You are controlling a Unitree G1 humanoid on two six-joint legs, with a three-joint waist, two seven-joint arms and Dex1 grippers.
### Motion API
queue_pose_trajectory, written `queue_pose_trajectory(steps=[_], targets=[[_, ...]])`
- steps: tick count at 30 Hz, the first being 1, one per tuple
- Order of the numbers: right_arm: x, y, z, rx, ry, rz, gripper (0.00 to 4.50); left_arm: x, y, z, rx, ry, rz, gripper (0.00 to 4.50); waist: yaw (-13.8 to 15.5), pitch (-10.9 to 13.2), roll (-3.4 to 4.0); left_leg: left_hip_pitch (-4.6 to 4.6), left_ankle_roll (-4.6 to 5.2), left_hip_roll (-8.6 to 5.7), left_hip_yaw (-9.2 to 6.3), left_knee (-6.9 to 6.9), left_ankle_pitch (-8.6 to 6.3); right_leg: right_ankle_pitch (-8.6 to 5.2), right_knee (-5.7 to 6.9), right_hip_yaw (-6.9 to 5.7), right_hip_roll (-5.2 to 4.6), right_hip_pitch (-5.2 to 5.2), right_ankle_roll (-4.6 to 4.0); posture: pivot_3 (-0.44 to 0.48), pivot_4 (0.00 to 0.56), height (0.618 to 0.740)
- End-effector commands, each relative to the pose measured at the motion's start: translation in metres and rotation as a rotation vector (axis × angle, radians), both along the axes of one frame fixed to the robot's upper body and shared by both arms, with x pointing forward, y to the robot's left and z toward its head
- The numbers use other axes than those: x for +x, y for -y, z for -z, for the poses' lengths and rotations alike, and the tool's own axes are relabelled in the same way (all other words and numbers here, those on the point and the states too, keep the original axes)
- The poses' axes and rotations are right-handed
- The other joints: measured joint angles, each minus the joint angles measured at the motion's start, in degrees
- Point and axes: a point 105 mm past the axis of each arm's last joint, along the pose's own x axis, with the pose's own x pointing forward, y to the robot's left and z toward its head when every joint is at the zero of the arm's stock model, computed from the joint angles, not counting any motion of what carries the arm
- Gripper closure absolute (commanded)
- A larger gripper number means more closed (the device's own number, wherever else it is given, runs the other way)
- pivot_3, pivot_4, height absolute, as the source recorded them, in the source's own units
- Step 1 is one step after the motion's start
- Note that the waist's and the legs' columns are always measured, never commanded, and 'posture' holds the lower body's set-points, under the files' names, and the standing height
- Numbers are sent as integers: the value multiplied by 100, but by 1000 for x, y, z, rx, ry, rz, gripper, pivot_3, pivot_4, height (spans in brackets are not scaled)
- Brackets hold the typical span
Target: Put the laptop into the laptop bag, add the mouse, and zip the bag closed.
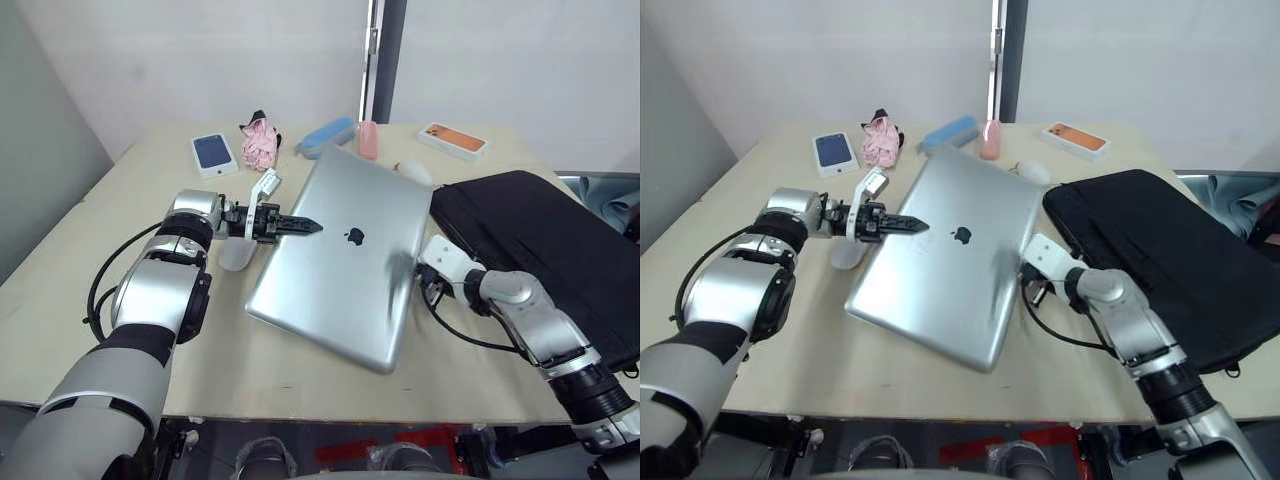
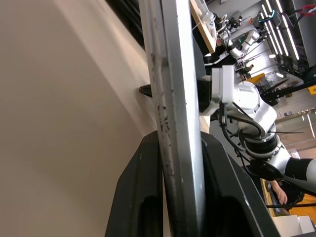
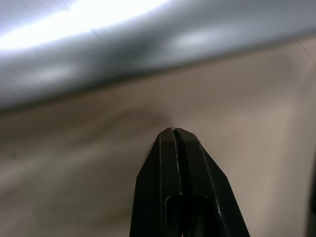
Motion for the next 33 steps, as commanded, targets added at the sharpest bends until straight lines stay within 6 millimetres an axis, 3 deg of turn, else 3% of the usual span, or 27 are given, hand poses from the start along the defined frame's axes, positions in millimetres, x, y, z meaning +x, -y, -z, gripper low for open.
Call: queue_pose_trajectory(steps=[1,4,6,9,13,18,21,23,27,30,33], targets=[[-7,-3,-44,137,89,-24,4500,-1,-6,-21,0,87,38,4110,22,11,-1,-2,4,0,1,-5,4,0,-3,0,2,-5,0,0,150,740],[-43,-20,-101,390,136,-149,4500,-4,-7,-32,-52,72,30,4110,40,24,7,-49,4,3,1,-17,7,1,-5,0,10,-38,1,0,150,740],[-60,-18,-114,416,145,-175,4500,-8,-7,-41,-104,57,35,4110,81,25,8,-76,5,9,-10,-21,7,27,5,-15,13,-48,46,0,150,740],[-79,0,-123,425,152,-107,4500,-20,-11,-57,-192,30,43,4110,140,25,9,-85,-3,11,-15,-21,4,26,-7,-25,13,-46,45,0,150,740],[-100,31,-122,413,121,40,3352,-44,-23,-68,-258,-26,31,4110,157,27,12,-90,-15,7,-12,-22,0,-3,-37,-22,10,-46,-5,0,150,740],[-113,62,-125,411,85,184,1641,-69,-44,-56,-246,-95,-36,4110,150,26,13,-82,-22,7,-13,-18,-2,-7,-40,-21,9,-41,-12,0,150,740],[-110,59,-122,387,54,176,621,-75,-52,-50,-241,-101,-65,4110,128,26,15,-77,-27,11,-14,-10,-5,-7,-27,-18,13,-41,-10,0,150,740],[-95,64,-117,354,53,222,18,-75,-56,-48,-251,-110,-92,4110,130,27,16,-75,-28,10,-16,-6,-6,-6,-18,-18,13,-41,-7,0,150,740],[-63,89,-90,179,67,378,18,-79,-60,-39,-249,-133,-127,4110,131,25,18,-74,-54,4,-19,10,5,-3,-1,-16,7,-41,-3,0,150,740],[-57,87,-79,149,41,354,18,-81,-62,-36,-275,-143,-153,4110,152,25,19,-82,-55,4,-24,7,7,-4,-4,-23,7,-43,-2,0,150,740],[-45,98,-68,113,34,407,18,-82,-63,-33,-288,-147,-172,4110,140,24,18,-88,-40,4,-27,4,16,-5,-8,-25,10,-45,-2,0,150,740]])
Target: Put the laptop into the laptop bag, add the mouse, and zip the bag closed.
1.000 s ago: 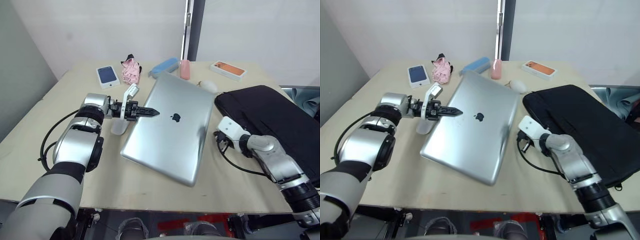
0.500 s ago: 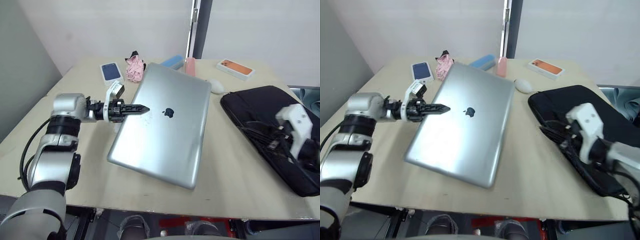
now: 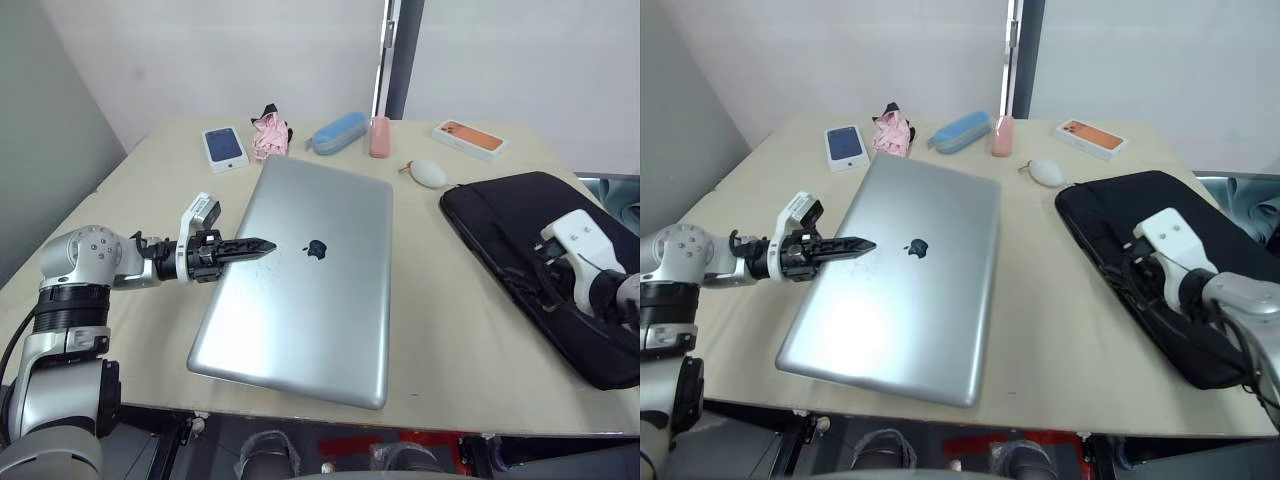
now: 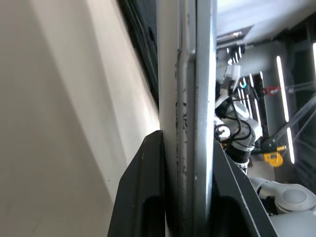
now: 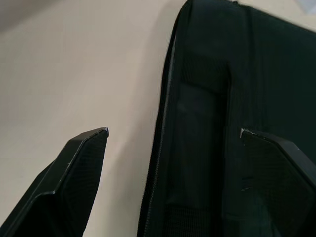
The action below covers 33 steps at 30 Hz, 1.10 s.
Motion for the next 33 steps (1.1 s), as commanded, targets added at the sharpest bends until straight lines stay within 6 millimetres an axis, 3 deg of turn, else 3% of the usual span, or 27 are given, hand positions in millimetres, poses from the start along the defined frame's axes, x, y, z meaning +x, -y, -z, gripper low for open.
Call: queue_pose_trajectory(steps=[1,12,17,21,24,28,33], targets=[[14,15,-1,-85,37,55,18,-7,2,-27,-118,101,24,4110,-8,-1,-1,-1,1,0,0,1,0,0,-1,0,0,0,0,0,150,740],[37,41,12,-106,30,121,18,-6,6,-23,-137,98,-13,4110,-25,-2,-3,4,7,0,1,24,3,2,21,5,-1,2,2,0,150,740],[37,32,4,-74,55,88,18,-5,4,-22,-139,94,-34,4110,-30,-2,-3,4,10,0,0,30,4,2,25,6,0,2,3,0,150,740],[35,10,-17,22,126,12,18,-5,4,-20,-142,89,-44,4110,-30,-2,-3,4,12,0,0,33,5,3,28,6,0,2,4,0,150,740],[32,2,-14,9,122,-22,18,-4,5,-18,-145,87,-47,4110,-27,-2,-3,4,13,0,0,36,4,3,29,7,0,2,4,0,150,740],[32,12,1,-13,85,17,18,-1,8,-20,-148,91,-49,4110,-3,-2,-4,2,14,0,-2,41,4,3,30,5,-1,3,4,0,150,740],[33,21,5,-10,78,46,18,0,8,-21,-150,95,-53,4110,-23,-2,-3,2,16,0,-1,47,4,4,34,7,-2,3,4,0,150,740]])
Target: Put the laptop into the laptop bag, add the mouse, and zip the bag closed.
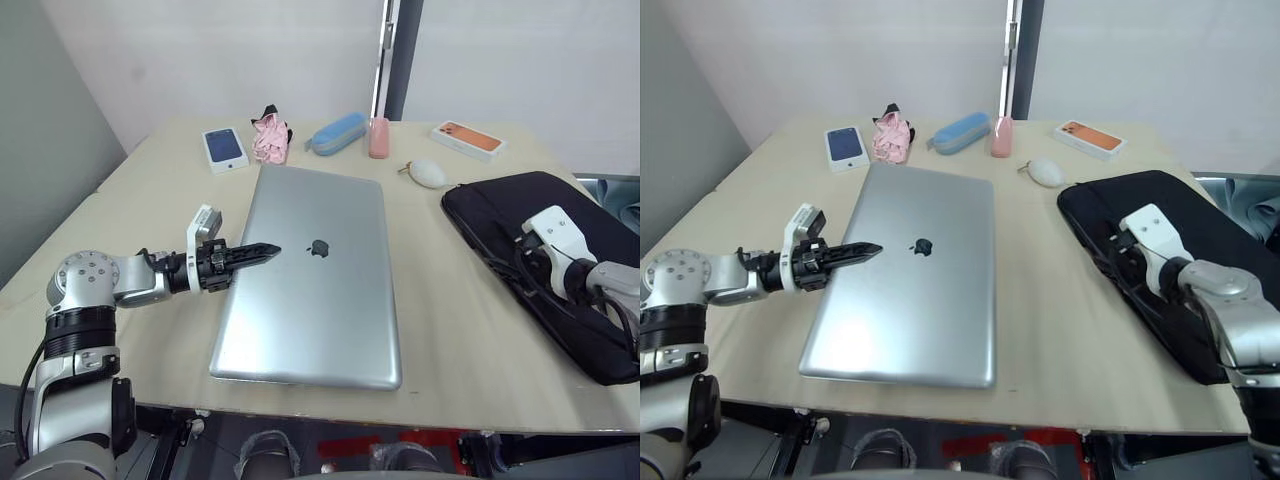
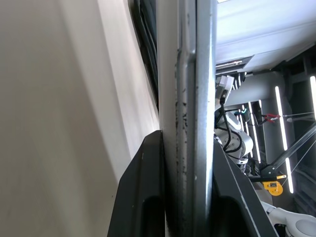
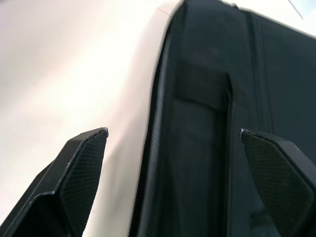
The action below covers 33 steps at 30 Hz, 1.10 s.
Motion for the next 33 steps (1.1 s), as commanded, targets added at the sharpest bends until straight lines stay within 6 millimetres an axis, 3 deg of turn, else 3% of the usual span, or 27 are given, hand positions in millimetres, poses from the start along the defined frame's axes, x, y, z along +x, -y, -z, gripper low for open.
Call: queue_pose_trajectory(steps=[1,9,12,17,23,33], targets=[[2,6,-6,-6,37,15,18,-3,1,-33,-93,126,30,4110,-13,0,0,1,0,0,0,0,0,0,1,0,0,0,0,0,150,740],[3,10,17,16,-9,27,18,-2,0,-35,-92,132,24,4110,-15,0,0,0,1,0,0,3,0,0,2,1,1,0,0,0,150,740],[4,15,23,12,-21,40,752,-1,0,-36,-90,134,19,4110,-13,0,0,-1,1,0,0,5,0,0,3,0,0,0,0,0,150,740],[3,22,29,28,-31,58,2471,0,-1,-37,-89,138,14,4110,-10,-1,-1,0,2,0,-1,8,0,1,6,0,0,1,0,0,150,740],[1,16,27,87,-23,38,4465,0,-1,-36,-91,137,14,4110,-10,-2,-2,0,4,0,-2,16,0,2,11,1,0,2,1,0,150,740],[-1,12,21,112,-8,28,4465,2,4,-36,-96,138,19,4110,-10,-2,-2,0,6,0,-2,16,0,2,11,0,0,2,1,0,150,740]])
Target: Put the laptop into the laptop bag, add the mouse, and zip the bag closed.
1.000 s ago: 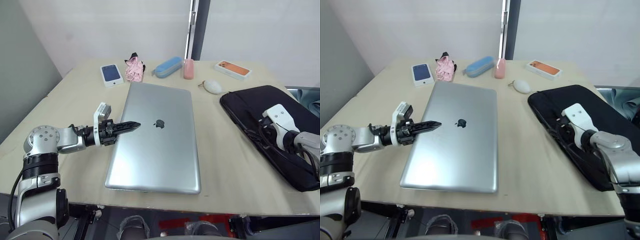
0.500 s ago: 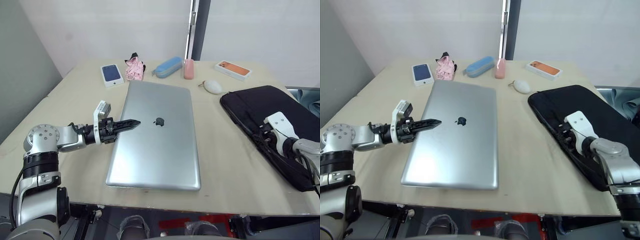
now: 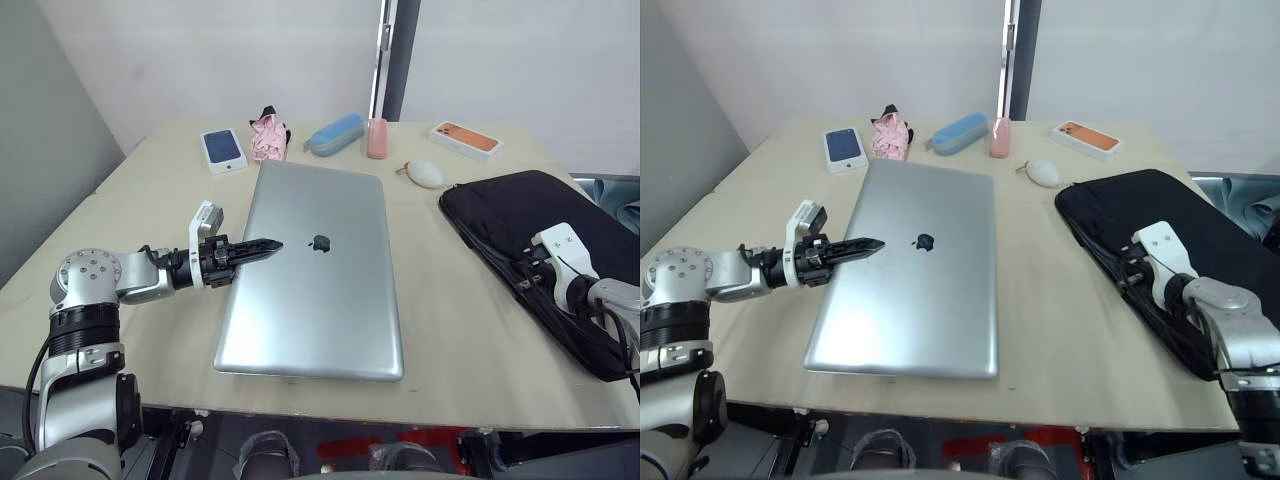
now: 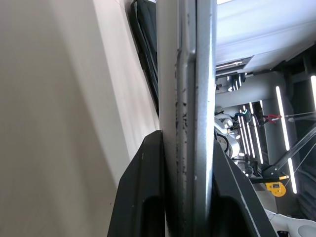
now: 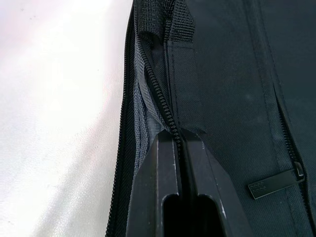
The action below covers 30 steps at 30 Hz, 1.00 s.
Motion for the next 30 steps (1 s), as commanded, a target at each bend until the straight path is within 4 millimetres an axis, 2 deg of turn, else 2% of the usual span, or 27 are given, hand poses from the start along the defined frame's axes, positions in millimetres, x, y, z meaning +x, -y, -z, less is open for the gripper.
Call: queue_pose_trajectory(steps=[1,4,9,16,23,26,30], targets=[[1,-8,-19,40,47,-22,4465,0,6,-33,-97,125,39,4110,-1,0,0,0,0,0,0,0,0,0,0,0,0,0,0,0,150,740],[3,-16,-46,114,90,-10,4465,4,19,-37,-108,147,54,4110,6,0,1,0,1,-1,0,1,0,0,1,1,-1,0,0,0,150,740],[3,-21,-75,265,102,65,4465,21,35,-43,-150,147,15,4110,22,0,1,0,3,-2,0,7,2,2,6,3,-1,0,0,0,150,740],[3,-29,-103,463,86,124,4465,27,55,-41,-153,112,17,4110,15,0,1,-2,1,-1,0,-2,2,4,-2,4,14,-1,4,0,150,740],[1,-43,-110,525,75,126,4465,40,64,-46,-231,49,-20,4110,78,0,1,-4,-1,-2,-4,2,3,16,-2,2,21,0,23,0,150,740],[-1,-45,-107,519,68,127,4465,37,71,-46,-256,20,22,4110,92,0,2,-6,-3,-4,-5,0,2,44,-10,0,21,-1,71,0,150,740],[-3,-46,-107,524,66,118,4465,31,76,-53,-295,22,68,4110,104,0,2,-9,-5,-4,-7,-5,1,45,-17,-3,22,-1,75,0,150,740]])
